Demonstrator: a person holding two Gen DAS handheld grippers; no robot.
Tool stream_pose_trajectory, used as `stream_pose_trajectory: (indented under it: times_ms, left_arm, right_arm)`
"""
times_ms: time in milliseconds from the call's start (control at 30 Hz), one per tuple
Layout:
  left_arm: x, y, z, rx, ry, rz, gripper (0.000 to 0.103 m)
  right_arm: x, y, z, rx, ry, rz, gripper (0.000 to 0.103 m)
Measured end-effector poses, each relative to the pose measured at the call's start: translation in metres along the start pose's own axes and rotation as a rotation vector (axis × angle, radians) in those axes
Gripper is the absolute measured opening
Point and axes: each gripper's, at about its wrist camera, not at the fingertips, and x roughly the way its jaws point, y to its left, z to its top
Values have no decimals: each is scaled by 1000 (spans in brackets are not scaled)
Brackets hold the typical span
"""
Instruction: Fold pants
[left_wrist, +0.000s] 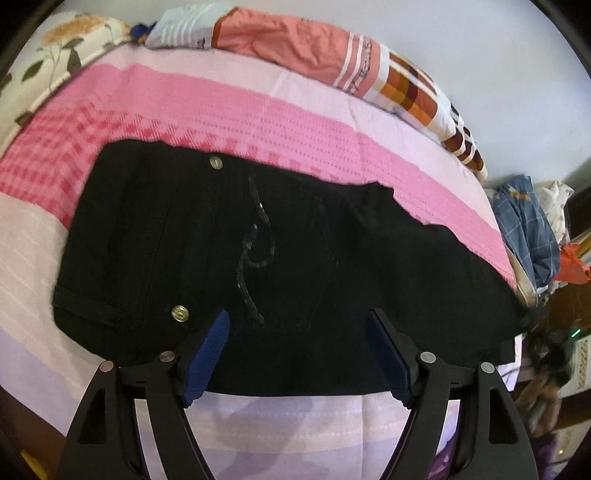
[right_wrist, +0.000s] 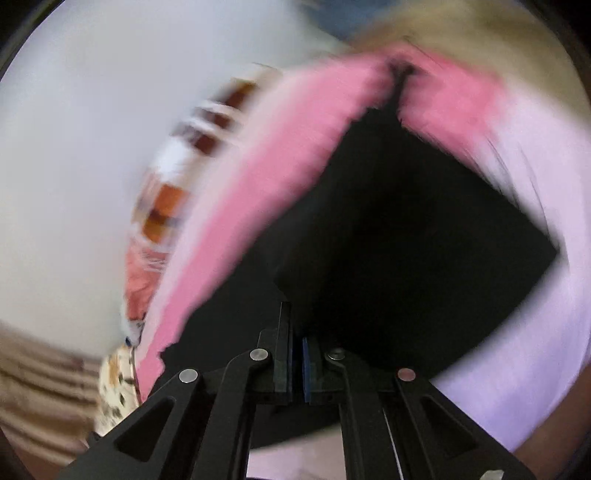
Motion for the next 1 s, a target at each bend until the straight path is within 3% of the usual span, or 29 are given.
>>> stream_pose_trajectory:
  times_ms: [133,200,333,400,467,500,533,567,767,833,900,1000]
  left_arm:
    - [3,-6,-2,24,10,1,77]
    - [1,-11,-2,53,5,10,77]
    - [-3,-9,-3,54,-15,12,77]
    - [-2,-5,-4,36,-11,6,77]
    - [2,-1,-7,30,5,6,77]
    - [5,-1,-8,30,12,10,77]
    - [7,0,-9,29,22,13,77]
    - [9,1,-10,27,31,12,77]
    - [9,6,-11,16,34,27,77]
    - [7,8,-12,17,25,34,77]
    - [7,11,-14,24,21,43,77]
    - [14,14,-17,29,32,60,77]
  right_arm:
    - [1,-47,-16,193,13,123,3]
    - [-2,-42,-13,162,-3,129,3]
    - [-15,-61,-11,249,-20,222,14]
    - [-18,-78,-11,360,-34,288,31]
    - [-18,-79,-6,424,-49,339,31]
    - [-21,-81,-4,419,-51,337,26]
    - [-26,-78,1,377,-54,290,8]
    - [-30,-74,4,344,-55,260,6]
    - [-69,-41,14,155,-117,172,4]
    - [-73,-45,12,121,-113,119,4]
    - [-62,-71,9,177,-85,86,4]
    - [-47,-89,3,233,-82,119,2]
